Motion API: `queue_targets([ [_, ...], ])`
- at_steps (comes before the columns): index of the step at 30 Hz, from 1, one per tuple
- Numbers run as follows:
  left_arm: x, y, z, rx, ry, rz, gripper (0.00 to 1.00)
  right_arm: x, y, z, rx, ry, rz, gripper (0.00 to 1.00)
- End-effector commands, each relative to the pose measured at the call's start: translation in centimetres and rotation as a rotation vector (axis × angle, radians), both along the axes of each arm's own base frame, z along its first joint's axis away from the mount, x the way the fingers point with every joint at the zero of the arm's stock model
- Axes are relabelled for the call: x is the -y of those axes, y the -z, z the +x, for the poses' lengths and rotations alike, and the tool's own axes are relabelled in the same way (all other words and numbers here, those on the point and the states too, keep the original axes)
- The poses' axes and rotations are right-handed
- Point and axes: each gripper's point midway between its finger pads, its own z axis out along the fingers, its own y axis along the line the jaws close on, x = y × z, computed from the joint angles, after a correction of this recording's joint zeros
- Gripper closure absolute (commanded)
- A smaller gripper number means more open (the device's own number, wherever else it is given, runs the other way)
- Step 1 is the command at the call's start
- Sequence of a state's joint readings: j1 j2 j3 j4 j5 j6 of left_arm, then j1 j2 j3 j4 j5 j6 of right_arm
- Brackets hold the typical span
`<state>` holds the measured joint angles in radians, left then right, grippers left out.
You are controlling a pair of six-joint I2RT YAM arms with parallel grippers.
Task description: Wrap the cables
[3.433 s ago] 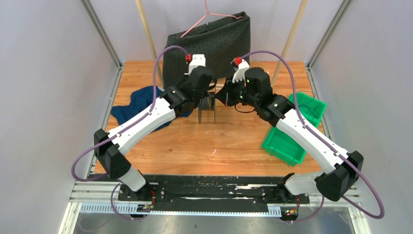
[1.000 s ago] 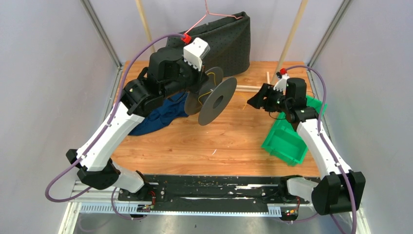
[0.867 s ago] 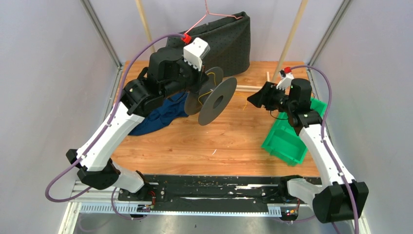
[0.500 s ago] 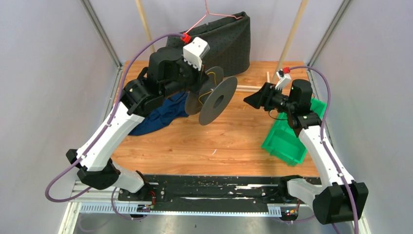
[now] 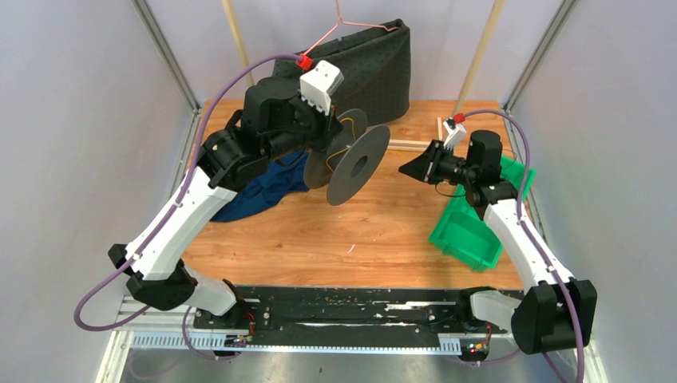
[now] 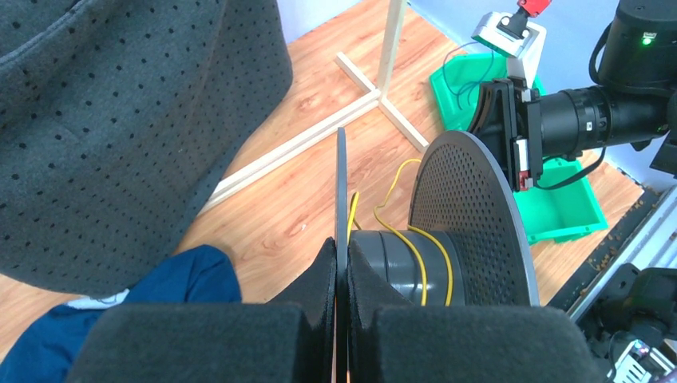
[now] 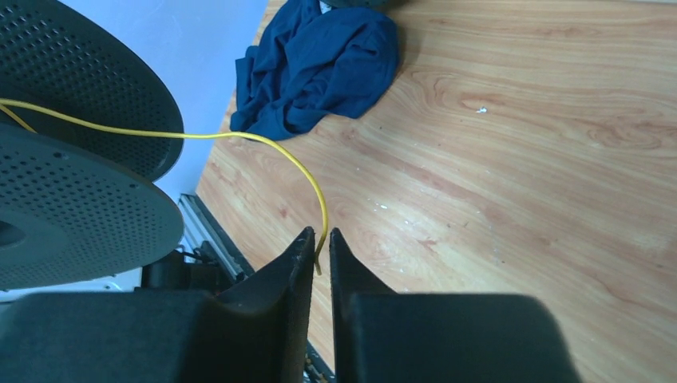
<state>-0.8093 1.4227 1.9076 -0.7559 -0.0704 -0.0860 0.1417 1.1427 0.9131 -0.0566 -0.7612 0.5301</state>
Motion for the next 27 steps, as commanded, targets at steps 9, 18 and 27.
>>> queue_targets([
  [9,1.4,-5.4,2.6,0.011,-0.153,-0.339,1.00,-1.9,2.1,-2.0,-0.002,-0.029,-0.138,0.99],
  [18,-2.5,-2.0,8.1,-0.036,-0.649,-0.586,1.00,-8.1,1.1,-8.2,0.105,-0.214,-0.231,0.99],
  [27,-3.1,3.8,9.7,-0.058,-0.794,-0.445,1.00,-10.0,-5.3,-10.3,0.239,-0.283,-0.156,0.99],
])
